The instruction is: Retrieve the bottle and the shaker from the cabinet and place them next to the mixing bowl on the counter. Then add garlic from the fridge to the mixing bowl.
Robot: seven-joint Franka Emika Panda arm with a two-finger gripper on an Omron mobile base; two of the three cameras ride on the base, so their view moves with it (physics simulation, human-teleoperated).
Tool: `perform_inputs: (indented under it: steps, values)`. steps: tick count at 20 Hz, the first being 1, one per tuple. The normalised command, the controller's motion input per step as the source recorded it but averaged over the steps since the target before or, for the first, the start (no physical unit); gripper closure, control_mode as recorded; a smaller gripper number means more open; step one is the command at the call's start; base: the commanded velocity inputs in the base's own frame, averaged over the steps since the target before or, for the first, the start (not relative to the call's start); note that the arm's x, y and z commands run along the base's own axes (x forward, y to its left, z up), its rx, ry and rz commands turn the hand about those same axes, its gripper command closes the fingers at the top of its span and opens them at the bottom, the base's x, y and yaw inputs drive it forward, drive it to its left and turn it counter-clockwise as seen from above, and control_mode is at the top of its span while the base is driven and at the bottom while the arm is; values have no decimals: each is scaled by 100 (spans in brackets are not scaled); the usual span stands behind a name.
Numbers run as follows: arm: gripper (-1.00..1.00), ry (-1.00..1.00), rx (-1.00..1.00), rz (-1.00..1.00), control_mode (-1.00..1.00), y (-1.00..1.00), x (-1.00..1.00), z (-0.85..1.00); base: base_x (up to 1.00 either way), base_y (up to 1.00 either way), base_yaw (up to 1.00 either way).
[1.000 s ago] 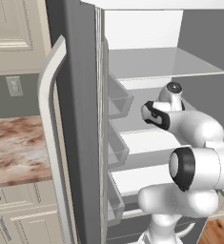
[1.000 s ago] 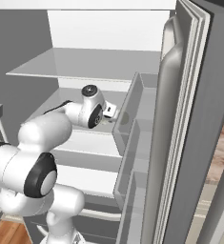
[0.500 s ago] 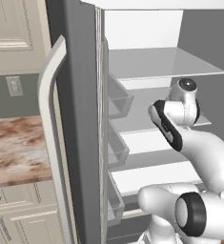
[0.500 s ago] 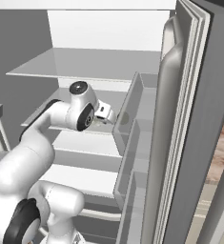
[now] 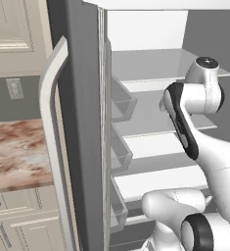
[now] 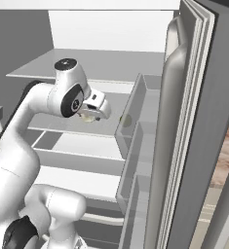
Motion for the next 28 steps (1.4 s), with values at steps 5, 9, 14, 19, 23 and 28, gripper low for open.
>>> perform_inputs:
  steps: [5, 9, 14, 19, 23, 28]
  values:
    - [100, -11, 0, 4, -100, 52, -54, 31, 0, 0, 0]
    - [100, -3, 0, 4, -100, 47, -61, 41, 0, 0, 0]
    - [100, -1, 0, 2, -100, 28, -82, 40, 0, 0, 0]
    - [100, 0, 1, 3, -100, 7, -60, 23, 0, 0, 0]
    - [100, 0, 0, 1, -100, 0, -2, 0, 0, 0, 0]
    - [100, 0, 0, 0, -100, 0, 0, 0, 0, 0, 0]
